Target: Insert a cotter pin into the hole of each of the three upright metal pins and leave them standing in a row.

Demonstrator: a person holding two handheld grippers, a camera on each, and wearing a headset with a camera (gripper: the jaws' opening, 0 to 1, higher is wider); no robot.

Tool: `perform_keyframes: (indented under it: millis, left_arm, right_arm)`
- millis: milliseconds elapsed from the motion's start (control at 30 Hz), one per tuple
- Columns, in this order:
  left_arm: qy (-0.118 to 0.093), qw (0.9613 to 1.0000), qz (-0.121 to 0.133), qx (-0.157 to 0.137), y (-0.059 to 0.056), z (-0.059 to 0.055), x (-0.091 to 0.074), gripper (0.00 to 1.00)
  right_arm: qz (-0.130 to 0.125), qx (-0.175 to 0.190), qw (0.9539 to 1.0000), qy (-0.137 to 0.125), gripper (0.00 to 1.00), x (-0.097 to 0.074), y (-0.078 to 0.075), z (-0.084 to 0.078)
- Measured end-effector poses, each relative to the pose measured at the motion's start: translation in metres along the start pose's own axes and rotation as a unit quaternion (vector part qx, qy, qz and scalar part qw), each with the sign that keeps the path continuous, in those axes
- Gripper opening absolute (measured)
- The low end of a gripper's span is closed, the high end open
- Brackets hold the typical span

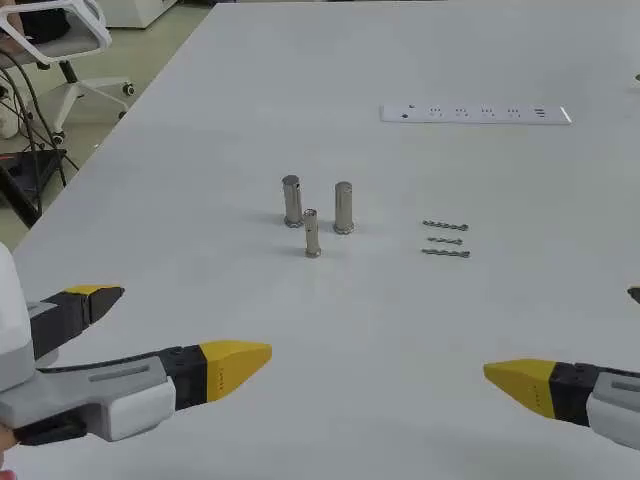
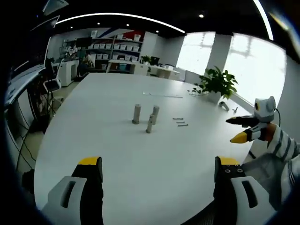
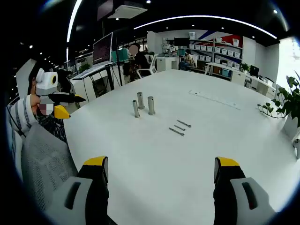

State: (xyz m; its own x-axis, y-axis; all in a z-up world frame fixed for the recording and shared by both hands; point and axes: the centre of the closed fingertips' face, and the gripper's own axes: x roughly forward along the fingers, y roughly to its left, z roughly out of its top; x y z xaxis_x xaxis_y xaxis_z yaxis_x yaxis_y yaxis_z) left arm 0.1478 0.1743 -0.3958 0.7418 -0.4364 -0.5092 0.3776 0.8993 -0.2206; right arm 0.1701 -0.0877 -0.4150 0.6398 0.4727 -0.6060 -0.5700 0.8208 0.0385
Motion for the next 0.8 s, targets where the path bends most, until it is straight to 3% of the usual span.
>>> perform_keyframes:
  millis: [800]
  left_arm:
    - [0.013, 0.9999, -0.010, -0.004, -0.0036, -0.0033, 0.0043, 0.95]
  right_arm:
    - [0.001, -0.004, 1.0000, 0.007, 0.93, -0.0032, 0.0014, -0.0002]
